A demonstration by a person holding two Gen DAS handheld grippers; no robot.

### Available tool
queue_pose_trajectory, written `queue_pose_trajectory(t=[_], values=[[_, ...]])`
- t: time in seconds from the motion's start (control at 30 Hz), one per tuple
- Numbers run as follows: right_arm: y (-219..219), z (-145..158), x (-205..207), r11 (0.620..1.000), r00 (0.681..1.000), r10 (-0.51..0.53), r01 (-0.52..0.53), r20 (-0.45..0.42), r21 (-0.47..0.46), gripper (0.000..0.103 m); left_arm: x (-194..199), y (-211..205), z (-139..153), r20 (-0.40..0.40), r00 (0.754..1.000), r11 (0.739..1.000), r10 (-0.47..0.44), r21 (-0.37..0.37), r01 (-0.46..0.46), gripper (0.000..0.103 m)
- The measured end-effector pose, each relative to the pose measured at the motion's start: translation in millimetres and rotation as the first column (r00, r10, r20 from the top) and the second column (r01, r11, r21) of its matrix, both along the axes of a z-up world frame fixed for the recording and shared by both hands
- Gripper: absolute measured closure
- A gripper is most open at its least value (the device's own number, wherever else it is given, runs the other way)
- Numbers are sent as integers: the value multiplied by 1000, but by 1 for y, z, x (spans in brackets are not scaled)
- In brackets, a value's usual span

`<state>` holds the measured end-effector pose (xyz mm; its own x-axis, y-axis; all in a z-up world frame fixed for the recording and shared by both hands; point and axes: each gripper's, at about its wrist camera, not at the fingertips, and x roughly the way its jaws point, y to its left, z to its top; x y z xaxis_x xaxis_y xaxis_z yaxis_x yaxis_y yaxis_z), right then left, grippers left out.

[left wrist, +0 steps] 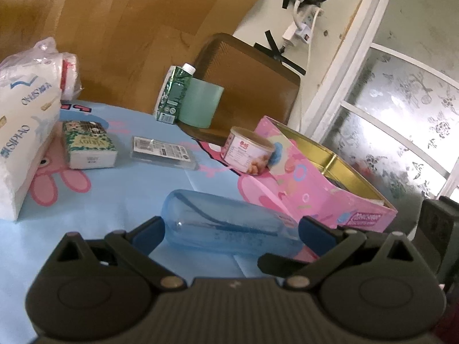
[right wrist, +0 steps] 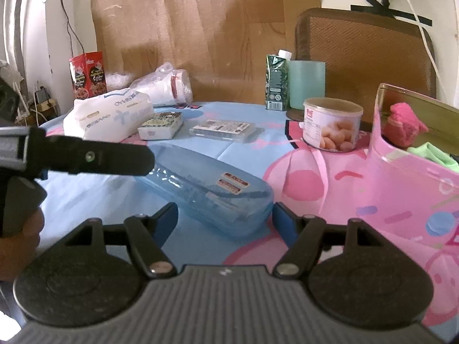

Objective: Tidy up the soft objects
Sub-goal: 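Close the left gripper on the clear blue case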

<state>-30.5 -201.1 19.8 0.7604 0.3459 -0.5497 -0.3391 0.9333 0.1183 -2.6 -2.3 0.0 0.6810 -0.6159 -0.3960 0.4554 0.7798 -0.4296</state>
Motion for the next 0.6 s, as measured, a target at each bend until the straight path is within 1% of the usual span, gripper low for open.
queue_pose_trajectory(t=[0.13, 0.4, 0.6], values=[[0, -2, -2, 1000, 1000, 1, -1, 3, -2, 28, 3, 1, -1, -15, 1000, 1000, 0, -5, -1, 0], [0, -3, -1, 1000, 1000, -2, 2, -11, 3, 28, 4, 13, -3, -30, 997, 996, 68, -50, -70, 0], [2, -4, -2, 1000, 1000, 1, -1, -9, -6, 28, 9, 19, -5, -67, 993, 992, 94, -76, -99, 0]])
